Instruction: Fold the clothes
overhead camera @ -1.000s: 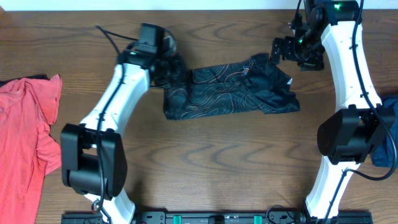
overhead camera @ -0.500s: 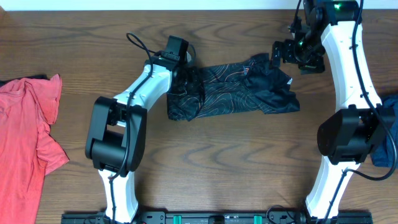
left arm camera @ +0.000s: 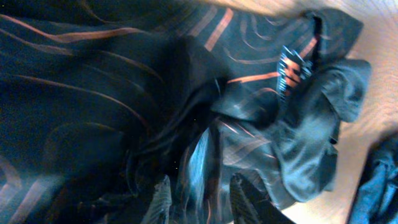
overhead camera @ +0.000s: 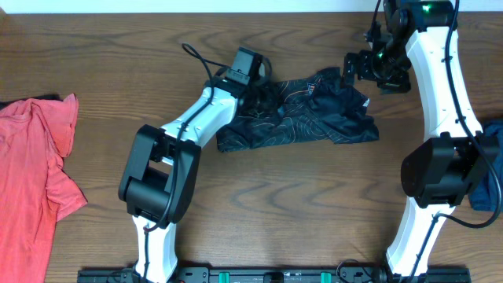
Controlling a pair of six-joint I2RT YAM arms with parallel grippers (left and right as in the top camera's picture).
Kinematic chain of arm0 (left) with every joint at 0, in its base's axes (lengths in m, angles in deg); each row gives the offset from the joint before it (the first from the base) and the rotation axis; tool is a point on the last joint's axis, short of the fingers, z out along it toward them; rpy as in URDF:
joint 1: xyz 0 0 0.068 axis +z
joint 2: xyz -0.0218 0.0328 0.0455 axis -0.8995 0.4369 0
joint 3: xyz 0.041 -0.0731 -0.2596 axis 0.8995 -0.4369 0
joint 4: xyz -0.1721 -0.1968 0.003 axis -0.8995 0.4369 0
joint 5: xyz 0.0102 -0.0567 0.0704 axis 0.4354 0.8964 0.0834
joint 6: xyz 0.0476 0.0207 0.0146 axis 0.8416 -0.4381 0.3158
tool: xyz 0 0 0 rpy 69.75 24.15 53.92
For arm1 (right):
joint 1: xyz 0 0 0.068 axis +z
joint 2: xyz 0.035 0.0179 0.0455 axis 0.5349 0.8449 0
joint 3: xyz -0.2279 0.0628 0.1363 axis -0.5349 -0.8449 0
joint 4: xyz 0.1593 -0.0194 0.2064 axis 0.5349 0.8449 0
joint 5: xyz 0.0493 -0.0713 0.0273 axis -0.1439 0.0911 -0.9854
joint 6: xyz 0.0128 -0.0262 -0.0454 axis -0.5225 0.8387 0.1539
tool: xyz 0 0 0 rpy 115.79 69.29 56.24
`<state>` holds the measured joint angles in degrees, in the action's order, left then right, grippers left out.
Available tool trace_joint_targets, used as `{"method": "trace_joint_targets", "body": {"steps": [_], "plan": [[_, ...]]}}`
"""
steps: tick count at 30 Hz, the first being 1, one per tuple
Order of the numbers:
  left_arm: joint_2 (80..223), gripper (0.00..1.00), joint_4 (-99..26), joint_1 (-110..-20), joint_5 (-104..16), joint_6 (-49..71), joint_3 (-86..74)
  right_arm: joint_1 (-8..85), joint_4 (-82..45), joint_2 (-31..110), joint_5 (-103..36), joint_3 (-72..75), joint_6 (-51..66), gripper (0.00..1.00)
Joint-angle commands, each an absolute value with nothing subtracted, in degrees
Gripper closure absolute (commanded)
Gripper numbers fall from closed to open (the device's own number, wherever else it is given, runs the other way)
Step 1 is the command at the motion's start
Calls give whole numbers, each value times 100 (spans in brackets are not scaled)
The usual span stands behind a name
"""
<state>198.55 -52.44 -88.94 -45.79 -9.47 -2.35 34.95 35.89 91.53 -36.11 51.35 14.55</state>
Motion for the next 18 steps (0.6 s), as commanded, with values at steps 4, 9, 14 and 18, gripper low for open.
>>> {"method": "trace_joint_targets", "body": {"steps": [4,9,14,18], "plan": [[19904,70,-5289,-8944,-4563,-1089,-144,3541,3677,9149,-3642,5104,1521,1],[19904,81,-5257,-8902,-4334,-1137,-144,3541,3714,9151,-3642,5104,1521,1],[19904,94,-4684,-8887,-4793,-1117,-144,3541,3725,9149,-3642,5104,1521,1],[19906,94,-3965,-8830,-5516,-903,-146,3541,3733,9149,-3642,5104,1523,1]]}}
